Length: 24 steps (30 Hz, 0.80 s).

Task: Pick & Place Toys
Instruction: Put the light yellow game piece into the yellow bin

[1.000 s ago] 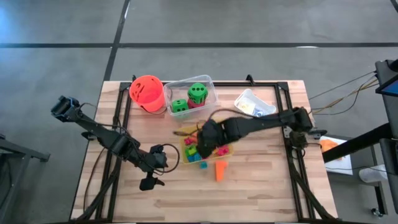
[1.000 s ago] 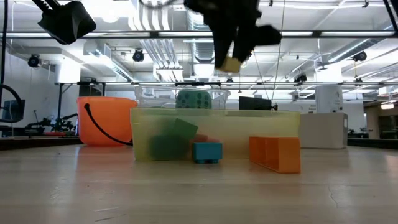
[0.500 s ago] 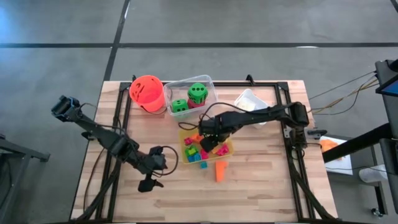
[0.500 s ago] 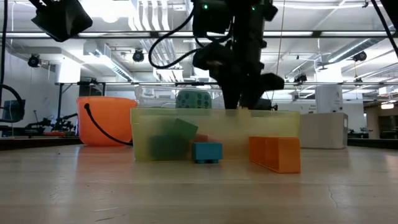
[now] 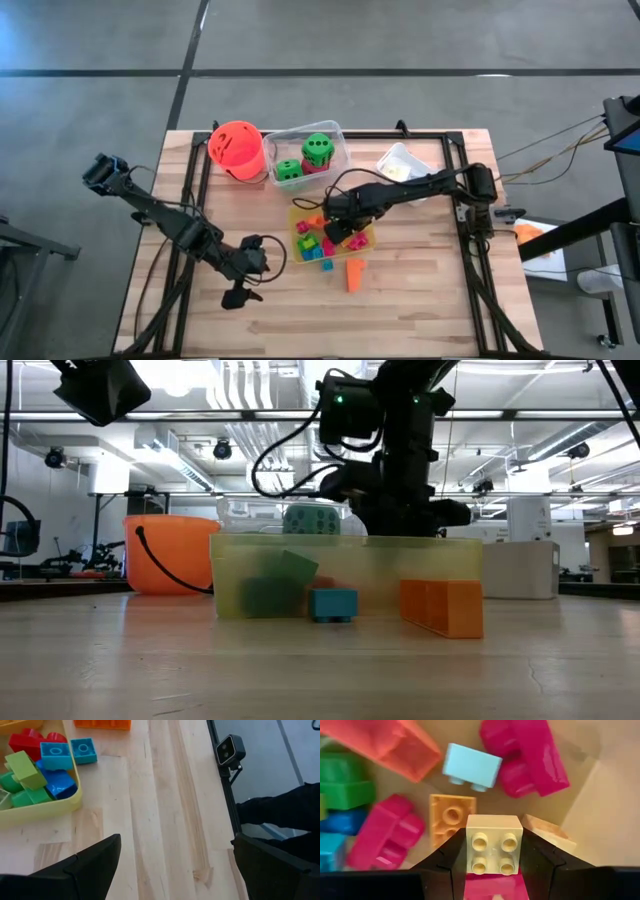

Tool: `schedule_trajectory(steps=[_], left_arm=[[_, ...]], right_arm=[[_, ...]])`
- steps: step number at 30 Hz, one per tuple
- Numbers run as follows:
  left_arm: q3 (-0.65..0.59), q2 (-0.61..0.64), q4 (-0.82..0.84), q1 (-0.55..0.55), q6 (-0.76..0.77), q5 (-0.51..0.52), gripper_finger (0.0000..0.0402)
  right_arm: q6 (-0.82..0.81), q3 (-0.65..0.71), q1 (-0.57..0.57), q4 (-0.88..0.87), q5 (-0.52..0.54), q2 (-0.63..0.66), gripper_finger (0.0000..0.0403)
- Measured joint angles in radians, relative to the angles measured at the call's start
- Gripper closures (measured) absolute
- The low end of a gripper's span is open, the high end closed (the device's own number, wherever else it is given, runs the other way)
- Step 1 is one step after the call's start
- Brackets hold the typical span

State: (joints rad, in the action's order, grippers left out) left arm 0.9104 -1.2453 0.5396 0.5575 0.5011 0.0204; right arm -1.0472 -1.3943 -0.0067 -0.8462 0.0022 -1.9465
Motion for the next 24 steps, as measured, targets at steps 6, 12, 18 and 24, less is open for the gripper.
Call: schedule_trajectory(steps=[6,12,18,24], left_arm=[[0.0,0.0,0.0,0.0,0.0,-0.003,0.0028],[0.0,0.0,0.001,0.0,0.001,-0.003,0.0028],[0.0,0.0,0.002,0.0,0.004,-0.003,0.0028],[0.0,0.0,0.002,0.0,0.003,-0.003,0.0027]], right_arm=[[-0.001,0.024,-0.004,0.004,0.0,0.0,0.0271],[-0.001,0.029,-0.007,0.019,0.0,0.0,0.0271],[-0.001,0.03,-0.007,0.023,0.0,0.0,0.0271],[-0.001,0.03,-0.007,0.025,0.0,0.0,0.0271]])
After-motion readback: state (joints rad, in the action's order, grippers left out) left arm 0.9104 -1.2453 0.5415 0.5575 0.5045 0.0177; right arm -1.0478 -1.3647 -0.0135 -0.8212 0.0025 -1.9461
